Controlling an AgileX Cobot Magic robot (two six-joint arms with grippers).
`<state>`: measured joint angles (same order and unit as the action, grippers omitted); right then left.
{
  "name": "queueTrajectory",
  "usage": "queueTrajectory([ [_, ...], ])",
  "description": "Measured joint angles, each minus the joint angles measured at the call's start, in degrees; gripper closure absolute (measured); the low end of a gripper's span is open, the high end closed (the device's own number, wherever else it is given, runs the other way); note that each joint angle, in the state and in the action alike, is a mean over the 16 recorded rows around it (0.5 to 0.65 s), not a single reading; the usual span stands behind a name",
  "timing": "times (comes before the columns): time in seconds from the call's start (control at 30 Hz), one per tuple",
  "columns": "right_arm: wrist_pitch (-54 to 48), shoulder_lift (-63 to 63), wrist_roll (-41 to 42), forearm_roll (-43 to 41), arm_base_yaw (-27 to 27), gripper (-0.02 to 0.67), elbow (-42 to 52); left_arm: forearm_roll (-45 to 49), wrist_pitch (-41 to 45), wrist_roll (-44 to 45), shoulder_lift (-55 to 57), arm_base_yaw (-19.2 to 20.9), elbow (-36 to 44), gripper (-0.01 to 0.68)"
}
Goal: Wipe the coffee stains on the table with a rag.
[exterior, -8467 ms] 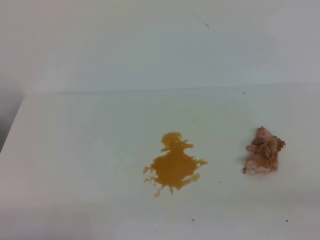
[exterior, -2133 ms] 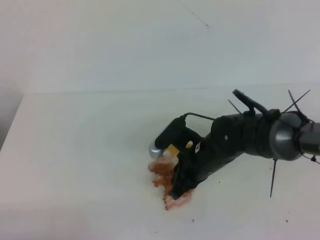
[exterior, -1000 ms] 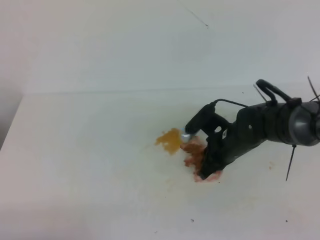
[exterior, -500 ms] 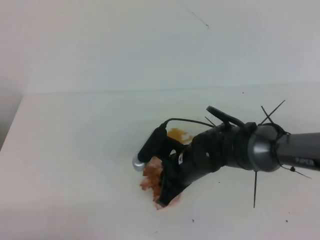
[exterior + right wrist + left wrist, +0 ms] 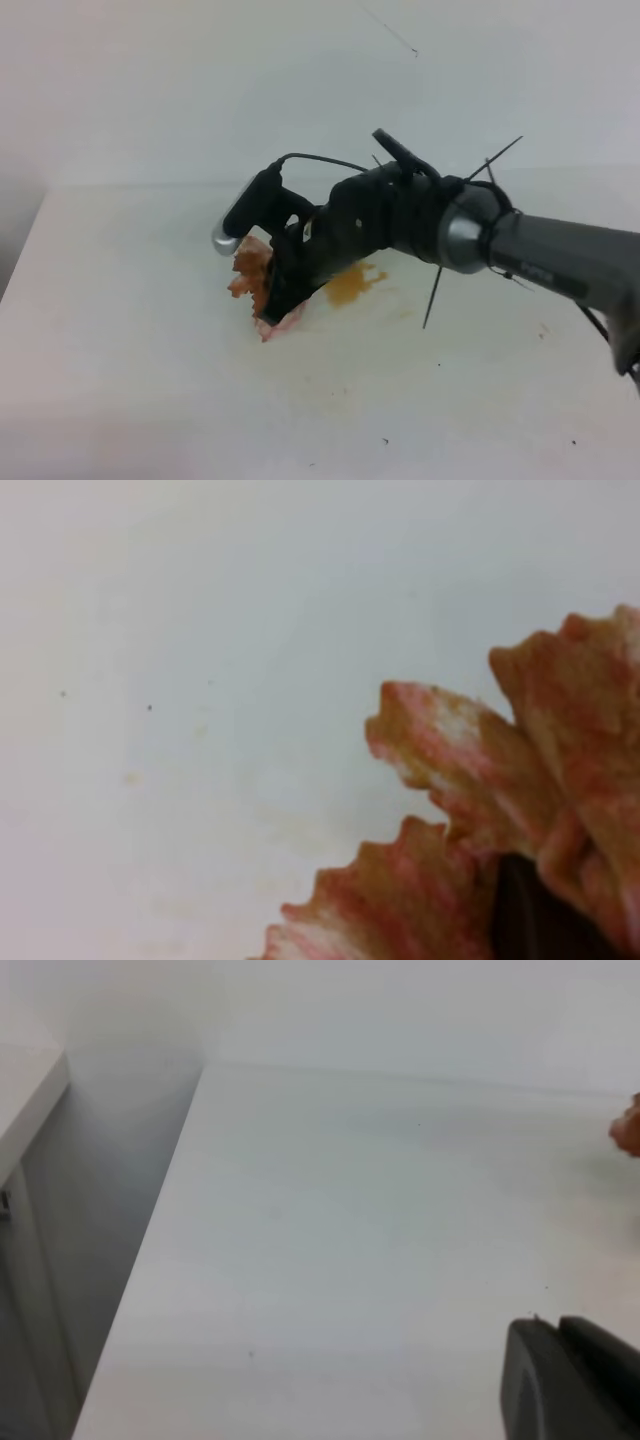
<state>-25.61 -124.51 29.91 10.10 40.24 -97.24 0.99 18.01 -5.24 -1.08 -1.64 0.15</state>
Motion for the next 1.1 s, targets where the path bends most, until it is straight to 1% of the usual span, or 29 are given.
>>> queueTrajectory([
  [0.2,-5.1,-6.2,-0.4,-0.6,-1.0,0.648,-10.2,0.0,0.1,0.0,0.4,0.0,0.0,0.675],
  [0.4,-8.2,-10.7,-1.2,-0.1,-3.6,0.648,-15.6,0.0,0.1,0.0,0.6,0.0,0.2,0.675],
  [0.93,-15.6,-13.2,-0.5,-1.1,-14.2,0.645,-16.5,0.0,0.1,0.0,0.9,0.0,0.3,0.675],
  [1.1,-17.4,-13.3,3.3,2.8,-15.4,0.645,-16.5,0.0,0.0,0.0,0.9,0.0,0.6,0.675],
])
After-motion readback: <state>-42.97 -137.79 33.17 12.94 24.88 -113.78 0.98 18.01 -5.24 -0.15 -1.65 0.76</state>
